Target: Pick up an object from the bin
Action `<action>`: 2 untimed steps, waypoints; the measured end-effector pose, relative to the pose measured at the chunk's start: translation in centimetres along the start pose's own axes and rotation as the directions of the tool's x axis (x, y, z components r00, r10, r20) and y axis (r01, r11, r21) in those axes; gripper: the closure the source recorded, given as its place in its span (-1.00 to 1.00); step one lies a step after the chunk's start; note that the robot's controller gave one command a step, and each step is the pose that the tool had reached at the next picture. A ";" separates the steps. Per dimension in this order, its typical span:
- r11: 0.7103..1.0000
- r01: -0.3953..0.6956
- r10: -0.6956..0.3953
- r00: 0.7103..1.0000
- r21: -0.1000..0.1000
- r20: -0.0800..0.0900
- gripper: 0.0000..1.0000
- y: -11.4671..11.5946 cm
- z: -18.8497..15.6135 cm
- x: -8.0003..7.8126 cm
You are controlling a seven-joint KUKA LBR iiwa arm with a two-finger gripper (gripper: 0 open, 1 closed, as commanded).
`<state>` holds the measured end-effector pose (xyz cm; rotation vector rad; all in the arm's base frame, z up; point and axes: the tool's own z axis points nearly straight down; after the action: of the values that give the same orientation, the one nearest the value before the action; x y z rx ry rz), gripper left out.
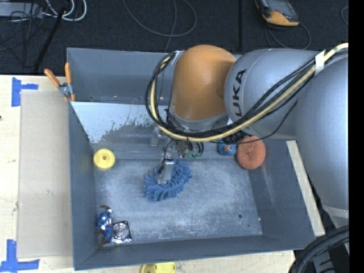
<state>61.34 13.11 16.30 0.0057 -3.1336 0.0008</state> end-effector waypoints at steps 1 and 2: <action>1.000 -0.003 0.003 1.000 -0.001 0.007 -1.00 -0.1 -0.5 -0.1; 0.962 0.274 -0.274 0.962 0.001 0.010 -1.00 -2.6 3.0 0.1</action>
Offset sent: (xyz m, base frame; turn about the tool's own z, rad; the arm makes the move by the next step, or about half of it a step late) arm -0.0020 -0.0390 -0.0444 -0.3675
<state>61.27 10.50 13.27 0.4407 -3.1128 -0.0015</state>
